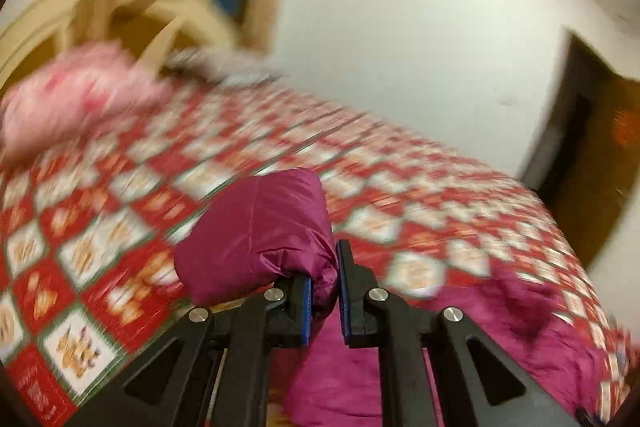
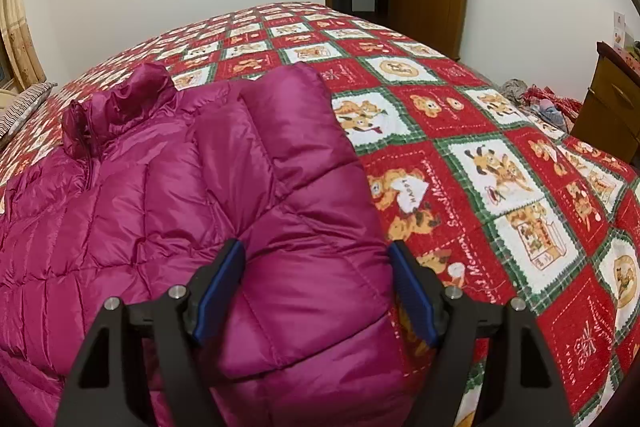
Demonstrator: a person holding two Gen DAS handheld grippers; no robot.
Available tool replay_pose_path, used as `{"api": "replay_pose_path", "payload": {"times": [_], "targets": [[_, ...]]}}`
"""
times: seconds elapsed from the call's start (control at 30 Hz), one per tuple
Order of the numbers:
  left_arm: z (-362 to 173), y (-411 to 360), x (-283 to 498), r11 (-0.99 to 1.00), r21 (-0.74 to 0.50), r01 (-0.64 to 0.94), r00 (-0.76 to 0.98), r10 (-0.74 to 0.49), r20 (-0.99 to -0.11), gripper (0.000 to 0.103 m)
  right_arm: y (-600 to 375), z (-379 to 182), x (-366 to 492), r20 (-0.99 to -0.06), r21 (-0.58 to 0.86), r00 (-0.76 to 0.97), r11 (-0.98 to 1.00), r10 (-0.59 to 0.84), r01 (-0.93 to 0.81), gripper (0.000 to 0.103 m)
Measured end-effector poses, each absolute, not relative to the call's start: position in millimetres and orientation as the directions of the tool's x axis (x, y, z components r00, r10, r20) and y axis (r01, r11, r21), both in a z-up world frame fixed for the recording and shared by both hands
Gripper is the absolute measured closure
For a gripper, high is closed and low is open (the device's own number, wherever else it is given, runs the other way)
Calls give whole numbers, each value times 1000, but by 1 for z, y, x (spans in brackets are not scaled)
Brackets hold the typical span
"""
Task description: Fold large clothes
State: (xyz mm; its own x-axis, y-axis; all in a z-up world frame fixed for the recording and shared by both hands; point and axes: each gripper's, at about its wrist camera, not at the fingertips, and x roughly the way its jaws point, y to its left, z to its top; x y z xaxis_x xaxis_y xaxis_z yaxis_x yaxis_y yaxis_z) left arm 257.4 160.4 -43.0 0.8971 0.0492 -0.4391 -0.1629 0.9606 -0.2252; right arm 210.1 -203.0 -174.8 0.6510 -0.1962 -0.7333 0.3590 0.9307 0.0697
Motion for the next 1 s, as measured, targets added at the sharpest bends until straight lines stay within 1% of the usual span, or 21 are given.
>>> {"api": "replay_pose_path", "payload": {"times": [0.07, 0.17, 0.23, 0.3, 0.37, 0.47, 0.57, 0.7, 0.8, 0.83, 0.9, 0.93, 0.97, 1.0], "targets": [[-21, 120, 245, 981, -191, -38, 927, -36, -373, 93, -203, -175, 211, -733, 72, 652, 931, -194, 358, 26], [-6, 63, 228, 988, -105, 116, 934, -144, -328, 93, -203, -175, 210, -732, 76, 654, 930, -192, 358, 26], [-8, 33, 217, 979, -52, 199, 923, -206, -326, 93, -203, -175, 210, -732, 76, 654, 930, -192, 358, 26], [-19, -2, 207, 961, 27, 275, 908, -251, -336, 93, -203, -175, 209, -731, 80, 656, 930, -190, 358, 26], [-36, -28, 200, 940, 77, 333, 886, -284, -367, 93, -204, -175, 209, -730, 85, 657, 930, -186, 358, 26], [-68, -70, 191, 906, 112, 409, 843, -328, -426, 93, -204, -176, 209, -729, 90, 659, 929, -184, 358, 26], [-92, -104, 188, 881, 113, 459, 800, -355, -483, 93, -204, -175, 209, -729, 90, 660, 929, -183, 358, 26], [-123, -139, 189, 865, 159, 476, 769, -322, -552, 92, -205, -176, 209, -728, 92, 660, 929, -182, 358, 26], [-140, -145, 200, 868, 126, 479, 720, -307, -622, 91, -205, -176, 209, -728, 95, 661, 929, -180, 357, 26], [-144, -146, 203, 874, 120, 471, 713, -297, -636, 88, -205, -176, 209, -728, 95, 662, 929, -180, 357, 26], [-153, -145, 212, 884, 111, 453, 689, -269, -673, 67, -205, -176, 209, -728, 98, 662, 929, -178, 357, 26], [-158, -147, 215, 887, 103, 451, 673, -262, -692, 47, -205, -176, 209, -728, 98, 663, 929, -178, 357, 26], [-161, -147, 217, 888, 81, 452, 653, -267, -709, 39, -204, -176, 209, -727, 99, 663, 929, -177, 357, 26], [-163, -147, 218, 888, 66, 454, 642, -275, -716, 38, -205, -176, 209, -727, 99, 663, 929, -178, 357, 26]]}}
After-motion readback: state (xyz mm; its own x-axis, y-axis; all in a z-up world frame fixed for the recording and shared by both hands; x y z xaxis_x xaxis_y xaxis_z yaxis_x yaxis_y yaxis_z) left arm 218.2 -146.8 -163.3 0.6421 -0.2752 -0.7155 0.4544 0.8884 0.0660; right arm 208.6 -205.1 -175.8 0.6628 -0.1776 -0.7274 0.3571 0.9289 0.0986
